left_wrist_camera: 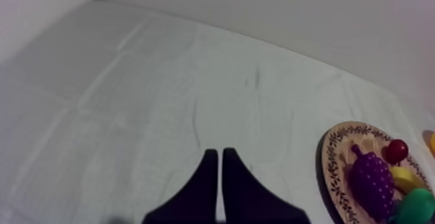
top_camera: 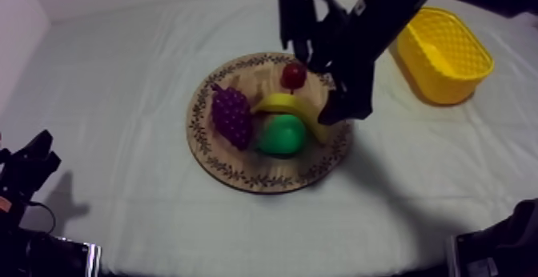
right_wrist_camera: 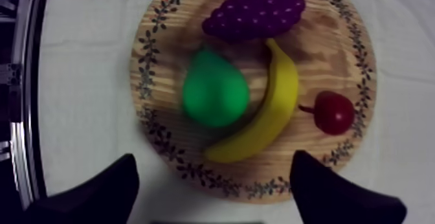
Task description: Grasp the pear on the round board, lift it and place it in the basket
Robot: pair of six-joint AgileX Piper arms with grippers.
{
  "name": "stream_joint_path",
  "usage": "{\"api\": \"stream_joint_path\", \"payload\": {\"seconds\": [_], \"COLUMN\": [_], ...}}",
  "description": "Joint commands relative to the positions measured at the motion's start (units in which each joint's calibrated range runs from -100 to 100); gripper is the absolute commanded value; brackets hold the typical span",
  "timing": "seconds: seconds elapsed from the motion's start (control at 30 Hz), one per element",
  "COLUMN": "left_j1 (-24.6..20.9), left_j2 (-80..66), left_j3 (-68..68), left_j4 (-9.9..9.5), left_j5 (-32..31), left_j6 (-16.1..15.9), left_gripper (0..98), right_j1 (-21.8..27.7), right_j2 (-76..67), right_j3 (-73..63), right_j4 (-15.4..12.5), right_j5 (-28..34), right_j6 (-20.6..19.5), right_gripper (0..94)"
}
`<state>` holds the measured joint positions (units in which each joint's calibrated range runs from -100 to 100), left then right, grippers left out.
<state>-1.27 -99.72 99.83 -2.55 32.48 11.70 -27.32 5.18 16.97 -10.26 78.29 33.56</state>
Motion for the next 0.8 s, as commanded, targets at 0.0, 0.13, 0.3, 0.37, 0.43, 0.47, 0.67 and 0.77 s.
{"api": "stream_joint_path", "payload": {"seconds": [0.0, 0.13, 0.3, 0.37, 0.43, 0.47, 0.67, 0.77], "left_j1": [0.00, 0.00, 0.00, 0.00, 0.00, 0.00, 0.00, 0.00], "left_j2": [-0.02, -0.02, -0.02, -0.02, -0.02, -0.02, -0.02, -0.02], "left_j3": [-0.05, -0.05, -0.05, -0.05, -0.05, -0.05, -0.05, -0.05], "left_j4": [-0.01, -0.01, -0.01, -0.01, -0.01, -0.01, -0.01, -0.01], "left_j5": [0.01, 0.01, 0.01, 0.01, 0.01, 0.01, 0.01, 0.01], "left_j6": [0.00, 0.00, 0.00, 0.00, 0.00, 0.00, 0.00, 0.00], "left_gripper": [0.1, 0.1, 0.1, 0.1, 0.1, 0.1, 0.1, 0.1], "right_j1": [-0.77, -1.96, -2.77, -2.92, -3.04, -3.07, -3.09, -2.98], "right_j2": [2.81, 7.85, 14.52, 17.17, 19.70, 20.89, 26.33, 27.63], "right_j3": [-0.61, -2.21, -4.49, -5.73, -7.07, -7.82, -11.45, -11.76], "right_j4": [0.02, 0.01, 0.03, 0.05, 0.06, 0.09, 0.68, 1.00], "right_j5": [-0.05, -0.58, -1.81, -2.22, -2.53, -2.66, -2.96, -3.14], "right_j6": [-0.14, -0.27, -0.32, -0.42, -0.53, -0.61, -1.30, -1.20], "right_gripper": [87.1, 86.8, 86.2, 86.0, 85.7, 85.4, 80.7, 75.7]}}
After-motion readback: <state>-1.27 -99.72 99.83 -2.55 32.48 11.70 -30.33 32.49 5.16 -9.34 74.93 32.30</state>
